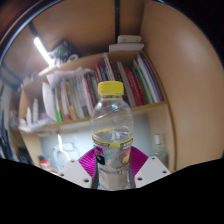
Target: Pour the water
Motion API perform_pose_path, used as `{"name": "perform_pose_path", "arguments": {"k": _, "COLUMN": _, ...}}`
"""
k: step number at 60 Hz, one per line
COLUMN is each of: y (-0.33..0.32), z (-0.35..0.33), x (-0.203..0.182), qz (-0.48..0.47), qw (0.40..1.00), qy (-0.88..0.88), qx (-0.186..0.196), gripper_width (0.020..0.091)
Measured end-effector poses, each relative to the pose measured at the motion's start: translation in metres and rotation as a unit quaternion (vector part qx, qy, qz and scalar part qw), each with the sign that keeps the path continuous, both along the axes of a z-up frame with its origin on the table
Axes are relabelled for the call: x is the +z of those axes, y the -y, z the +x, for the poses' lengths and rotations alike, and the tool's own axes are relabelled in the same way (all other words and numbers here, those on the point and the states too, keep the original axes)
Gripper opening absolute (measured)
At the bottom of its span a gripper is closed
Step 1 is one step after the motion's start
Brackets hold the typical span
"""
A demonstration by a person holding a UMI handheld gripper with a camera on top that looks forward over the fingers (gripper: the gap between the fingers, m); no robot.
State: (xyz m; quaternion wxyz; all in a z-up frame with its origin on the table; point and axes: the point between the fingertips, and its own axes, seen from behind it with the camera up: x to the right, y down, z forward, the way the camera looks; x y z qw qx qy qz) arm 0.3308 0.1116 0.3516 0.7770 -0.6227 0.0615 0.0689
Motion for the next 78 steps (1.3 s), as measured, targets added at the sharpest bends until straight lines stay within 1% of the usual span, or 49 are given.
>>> {"name": "perform_pose_path", "arguments": {"k": 3, "y": -0.013, "z": 0.033, "x": -0.032, "qz": -0.022, "qw": 0.999, "qy": 0.028, "qx": -0.036, "gripper_width": 0.0428}}
{"name": "perform_pose_path", "arguments": {"k": 6, "y": -0.024, "z": 0.057, "x": -0.071, "qz": -0.047, "qw": 0.997, "qy": 0.043, "qx": -0.051, "gripper_width": 0.0429}}
{"name": "perform_pose_path", "arguments": {"k": 12, "y": -0.045, "z": 0.084, "x": -0.14, "qz": -0.092, "qw": 0.992, "qy": 0.059, "qx": -0.058, "gripper_width": 0.0432}}
{"name": "perform_pose_path", "arguments": {"k": 15, "y": -0.052, "z": 0.088, "x": -0.169, "qz": -0.106, "qw": 0.991, "qy": 0.063, "qx": -0.052, "gripper_width": 0.0433}}
{"name": "perform_pose_path", "arguments": {"k": 18, "y": -0.057, "z": 0.089, "x": -0.191, "qz": -0.12, "qw": 0.99, "qy": 0.061, "qx": -0.042, "gripper_width": 0.0446}}
{"name": "perform_pose_path", "arguments": {"k": 25, "y": -0.067, "z": 0.094, "x": -0.234, "qz": -0.155, "qw": 0.985, "qy": 0.066, "qx": -0.033, "gripper_width": 0.0446}}
{"name": "perform_pose_path", "arguments": {"k": 28, "y": -0.069, "z": 0.097, "x": -0.246, "qz": -0.166, "qw": 0.983, "qy": 0.071, "qx": -0.035, "gripper_width": 0.0447}}
{"name": "perform_pose_path", "arguments": {"k": 35, "y": -0.07, "z": 0.094, "x": -0.272, "qz": -0.181, "qw": 0.98, "qy": 0.074, "qx": -0.024, "gripper_width": 0.0453}}
{"name": "perform_pose_path", "arguments": {"k": 40, "y": -0.069, "z": 0.093, "x": -0.269, "qz": -0.157, "qw": 0.984, "qy": 0.084, "qx": -0.023, "gripper_width": 0.0452}}
{"name": "perform_pose_path", "arguments": {"k": 52, "y": -0.069, "z": 0.093, "x": -0.269, "qz": -0.149, "qw": 0.986, "qy": 0.077, "qx": -0.018, "gripper_width": 0.0455}}
{"name": "perform_pose_path", "arguments": {"k": 55, "y": -0.069, "z": 0.093, "x": -0.268, "qz": -0.15, "qw": 0.985, "qy": 0.079, "qx": -0.018, "gripper_width": 0.0485}}
{"name": "perform_pose_path", "arguments": {"k": 58, "y": -0.07, "z": 0.093, "x": -0.268, "qz": -0.152, "qw": 0.985, "qy": 0.082, "qx": -0.018, "gripper_width": 0.0543}}
{"name": "perform_pose_path", "arguments": {"k": 61, "y": -0.07, "z": 0.092, "x": -0.269, "qz": -0.163, "qw": 0.983, "qy": 0.086, "qx": -0.014, "gripper_width": 0.0584}}
{"name": "perform_pose_path", "arguments": {"k": 64, "y": -0.066, "z": 0.094, "x": -0.275, "qz": -0.184, "qw": 0.979, "qy": 0.088, "qx": -0.015, "gripper_width": 0.0681}}
{"name": "perform_pose_path", "arguments": {"k": 65, "y": -0.064, "z": 0.095, "x": -0.277, "qz": -0.189, "qw": 0.978, "qy": 0.089, "qx": -0.017, "gripper_width": 0.0772}}
{"name": "perform_pose_path", "arguments": {"k": 66, "y": -0.063, "z": 0.097, "x": -0.278, "qz": -0.193, "qw": 0.977, "qy": 0.089, "qx": -0.019, "gripper_width": 0.0842}}
{"name": "perform_pose_path", "arguments": {"k": 67, "y": -0.061, "z": 0.099, "x": -0.278, "qz": -0.195, "qw": 0.976, "qy": 0.089, "qx": -0.023, "gripper_width": 0.0864}}
{"name": "perform_pose_path", "arguments": {"k": 69, "y": -0.058, "z": 0.102, "x": -0.278, "qz": -0.197, "qw": 0.976, "qy": 0.09, "qx": -0.029, "gripper_width": 0.0829}}
{"name": "perform_pose_path", "arguments": {"k": 74, "y": -0.045, "z": 0.106, "x": -0.277, "qz": -0.204, "qw": 0.974, "qy": 0.088, "qx": -0.038, "gripper_width": 0.0848}}
{"name": "perform_pose_path", "arguments": {"k": 78, "y": -0.03, "z": 0.099, "x": -0.273, "qz": -0.206, "qw": 0.975, "qy": 0.083, "qx": -0.025, "gripper_width": 0.0845}}
